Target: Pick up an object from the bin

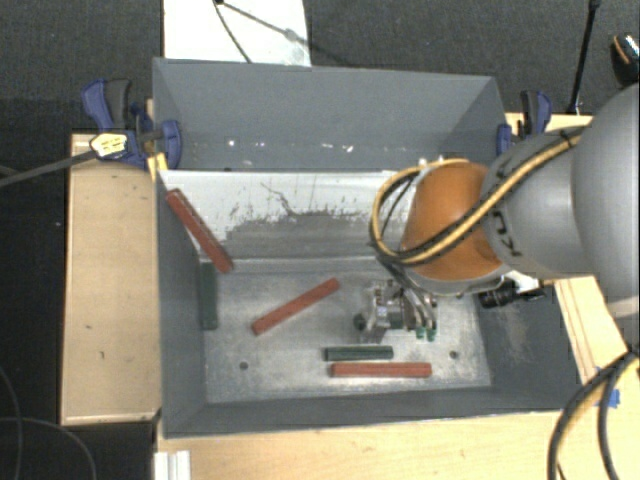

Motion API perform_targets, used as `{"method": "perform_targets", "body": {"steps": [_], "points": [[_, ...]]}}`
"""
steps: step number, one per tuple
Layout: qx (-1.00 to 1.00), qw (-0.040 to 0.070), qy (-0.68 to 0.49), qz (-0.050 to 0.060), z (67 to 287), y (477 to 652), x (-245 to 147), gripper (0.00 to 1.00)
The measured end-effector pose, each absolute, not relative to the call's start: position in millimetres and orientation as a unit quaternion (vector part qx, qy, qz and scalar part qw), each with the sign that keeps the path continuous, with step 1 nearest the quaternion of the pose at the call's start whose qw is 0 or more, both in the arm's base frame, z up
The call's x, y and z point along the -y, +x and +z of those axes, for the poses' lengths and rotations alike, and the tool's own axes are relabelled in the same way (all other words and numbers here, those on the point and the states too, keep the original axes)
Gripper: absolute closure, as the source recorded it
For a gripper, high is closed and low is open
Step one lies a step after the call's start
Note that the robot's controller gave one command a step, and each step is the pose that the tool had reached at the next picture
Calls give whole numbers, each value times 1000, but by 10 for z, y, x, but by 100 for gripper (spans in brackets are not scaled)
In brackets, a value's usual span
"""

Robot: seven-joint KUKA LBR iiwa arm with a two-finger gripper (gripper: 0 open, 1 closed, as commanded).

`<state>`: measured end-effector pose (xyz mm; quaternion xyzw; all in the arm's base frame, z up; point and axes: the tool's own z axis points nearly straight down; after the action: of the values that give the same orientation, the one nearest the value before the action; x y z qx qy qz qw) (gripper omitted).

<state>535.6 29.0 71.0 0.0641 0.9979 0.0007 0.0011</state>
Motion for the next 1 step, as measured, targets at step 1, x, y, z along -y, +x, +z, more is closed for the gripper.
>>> {"method": "perform_targets", "body": {"steps": [1], "points": [[-998,5,68,1,1804,5330,-145,100]]}}
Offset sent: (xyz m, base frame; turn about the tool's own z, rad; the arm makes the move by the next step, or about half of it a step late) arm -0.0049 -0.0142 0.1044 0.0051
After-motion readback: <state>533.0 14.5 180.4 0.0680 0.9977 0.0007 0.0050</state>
